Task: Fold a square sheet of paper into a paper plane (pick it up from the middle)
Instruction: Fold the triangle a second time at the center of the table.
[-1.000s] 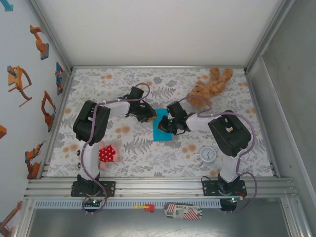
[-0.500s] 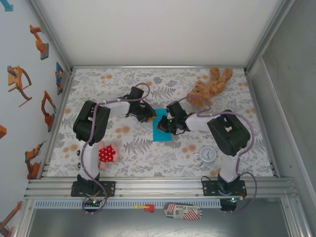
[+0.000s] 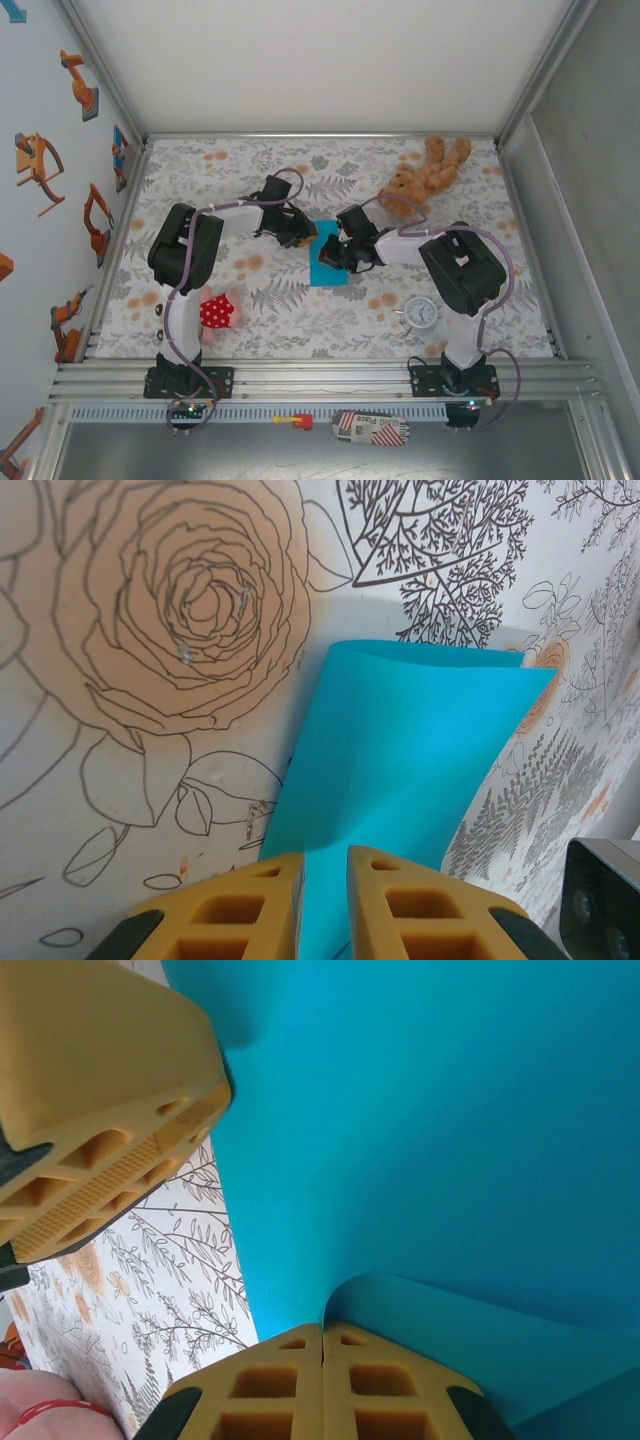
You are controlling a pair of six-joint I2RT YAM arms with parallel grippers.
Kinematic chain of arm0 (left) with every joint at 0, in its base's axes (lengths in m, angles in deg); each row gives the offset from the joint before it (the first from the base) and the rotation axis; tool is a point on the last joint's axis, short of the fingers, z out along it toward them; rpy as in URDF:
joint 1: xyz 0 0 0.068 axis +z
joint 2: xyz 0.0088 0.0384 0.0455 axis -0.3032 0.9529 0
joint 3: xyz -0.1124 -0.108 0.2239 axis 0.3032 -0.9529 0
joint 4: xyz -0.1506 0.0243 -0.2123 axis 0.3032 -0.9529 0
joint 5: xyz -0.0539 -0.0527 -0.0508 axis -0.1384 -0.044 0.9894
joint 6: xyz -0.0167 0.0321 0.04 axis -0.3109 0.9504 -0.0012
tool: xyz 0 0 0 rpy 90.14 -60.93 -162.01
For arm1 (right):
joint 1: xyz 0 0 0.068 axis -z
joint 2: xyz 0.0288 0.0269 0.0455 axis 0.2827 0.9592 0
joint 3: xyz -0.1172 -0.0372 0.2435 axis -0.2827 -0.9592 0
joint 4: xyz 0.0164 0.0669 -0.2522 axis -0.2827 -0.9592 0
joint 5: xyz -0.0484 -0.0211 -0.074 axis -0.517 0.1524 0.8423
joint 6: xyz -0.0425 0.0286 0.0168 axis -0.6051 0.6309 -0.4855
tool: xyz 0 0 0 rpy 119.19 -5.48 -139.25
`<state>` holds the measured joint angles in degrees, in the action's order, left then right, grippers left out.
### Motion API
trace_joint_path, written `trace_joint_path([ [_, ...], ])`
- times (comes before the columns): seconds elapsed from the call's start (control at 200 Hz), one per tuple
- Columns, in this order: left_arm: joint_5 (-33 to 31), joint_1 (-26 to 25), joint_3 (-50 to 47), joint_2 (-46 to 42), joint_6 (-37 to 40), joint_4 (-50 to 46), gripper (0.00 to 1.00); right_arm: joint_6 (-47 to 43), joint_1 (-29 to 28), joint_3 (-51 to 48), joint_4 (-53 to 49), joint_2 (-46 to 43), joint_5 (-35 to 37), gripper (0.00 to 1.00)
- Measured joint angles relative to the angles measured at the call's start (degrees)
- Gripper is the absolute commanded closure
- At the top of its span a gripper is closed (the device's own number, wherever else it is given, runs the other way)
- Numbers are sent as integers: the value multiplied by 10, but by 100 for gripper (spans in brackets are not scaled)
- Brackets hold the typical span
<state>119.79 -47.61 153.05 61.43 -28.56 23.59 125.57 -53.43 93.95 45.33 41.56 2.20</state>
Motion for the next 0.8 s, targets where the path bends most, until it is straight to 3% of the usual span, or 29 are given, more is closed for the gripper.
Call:
trace_joint_path([
  [0.155, -7, 1, 12, -1, 0, -21, 76, 0, 0, 4, -7, 0, 4, 93],
  [0.426, -44, 38, 12, -31, -1, -56, 69, 1, 0, 13, -10, 0, 5, 70],
  [0.631, -65, 76, -40, -93, -6, -51, 65, 3, -1, 16, -2, 0, 0, 61],
  [0.721, -69, 84, -64, -116, -7, -44, 64, 1, -1, 16, 5, 0, -7, 49],
  [0.801, -67, 86, -87, -134, -10, -30, 64, 3, -2, 17, 12, 0, -9, 48],
])
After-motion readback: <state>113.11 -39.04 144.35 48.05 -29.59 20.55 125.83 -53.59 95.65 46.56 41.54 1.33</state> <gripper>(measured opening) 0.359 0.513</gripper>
